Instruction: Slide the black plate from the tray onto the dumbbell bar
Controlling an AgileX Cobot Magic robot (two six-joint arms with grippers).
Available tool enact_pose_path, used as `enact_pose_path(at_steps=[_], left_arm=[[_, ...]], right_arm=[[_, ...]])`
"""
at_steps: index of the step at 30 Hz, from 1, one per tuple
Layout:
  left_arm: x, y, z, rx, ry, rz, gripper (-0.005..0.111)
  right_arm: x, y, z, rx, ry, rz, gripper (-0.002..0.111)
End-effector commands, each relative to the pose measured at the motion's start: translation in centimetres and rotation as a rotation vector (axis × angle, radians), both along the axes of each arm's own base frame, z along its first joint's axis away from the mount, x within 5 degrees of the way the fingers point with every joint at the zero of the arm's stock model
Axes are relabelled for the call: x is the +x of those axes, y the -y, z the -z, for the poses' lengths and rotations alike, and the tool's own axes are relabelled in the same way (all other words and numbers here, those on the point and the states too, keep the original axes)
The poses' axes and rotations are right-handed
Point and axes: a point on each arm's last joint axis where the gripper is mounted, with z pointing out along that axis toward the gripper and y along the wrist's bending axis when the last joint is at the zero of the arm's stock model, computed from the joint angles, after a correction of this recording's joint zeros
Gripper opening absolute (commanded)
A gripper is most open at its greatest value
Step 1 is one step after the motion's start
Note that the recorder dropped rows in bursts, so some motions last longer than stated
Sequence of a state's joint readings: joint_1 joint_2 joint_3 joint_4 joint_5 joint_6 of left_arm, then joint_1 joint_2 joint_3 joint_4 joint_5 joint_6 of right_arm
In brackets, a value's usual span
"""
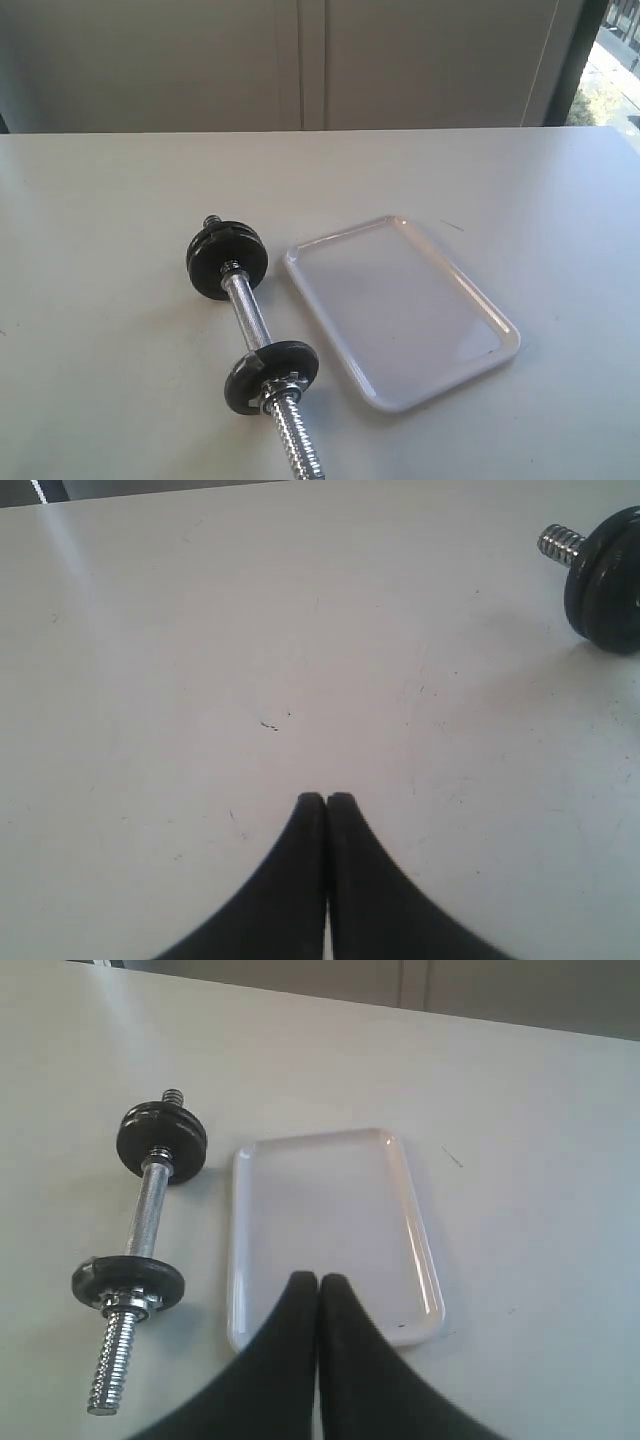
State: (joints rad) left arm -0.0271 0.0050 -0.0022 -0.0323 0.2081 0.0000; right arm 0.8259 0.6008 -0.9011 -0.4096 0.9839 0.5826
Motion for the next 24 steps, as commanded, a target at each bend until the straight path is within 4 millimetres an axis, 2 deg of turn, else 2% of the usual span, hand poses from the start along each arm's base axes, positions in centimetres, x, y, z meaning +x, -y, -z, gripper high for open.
enact_pose_path(at_steps=[1,11,15,16,17,18,21,24], left_arm=[[0.0,0.0,0.0,0.003,0.007,0.008,0.000],[0.0,0.0,0.0,0.003,0.007,0.008,0.000],[0.0,0.0,0.0,0.003,0.007,0.008,0.000],[0.0,0.0,0.0,0.003,0.007,0.006,0.000],[0.0,0.0,0.0,0.003,0.007,0.006,0.000],[0.0,0.0,0.0,0.003,0.007,0.006,0.000],[0.0,0.0,0.0,0.003,0.007,0.006,0.000],[0.0,0.0,0.0,0.003,0.007,0.006,0.000]], right_arm=[[0.0,0.1,0.0,-0.002,0.011,0.005,0.000],[-0.6,0.7,0.6,0.020,0.039,-0.005,0.000],[-2.0,2.8,3.5,0.070,0.119,0.087,0.000],[-2.3,3.6,5.2,0.062,0.121,0.155,0.000],[-2.5,3.9,6.0,0.058,0.119,0.184,0.000],[-2.9,4.5,8.0,0.040,0.103,0.251,0.000],[-3.2,4.8,11.0,0.113,0.163,0.340,0.000],[-3.5,5.0,12.7,0.135,0.229,0.397,0.000]])
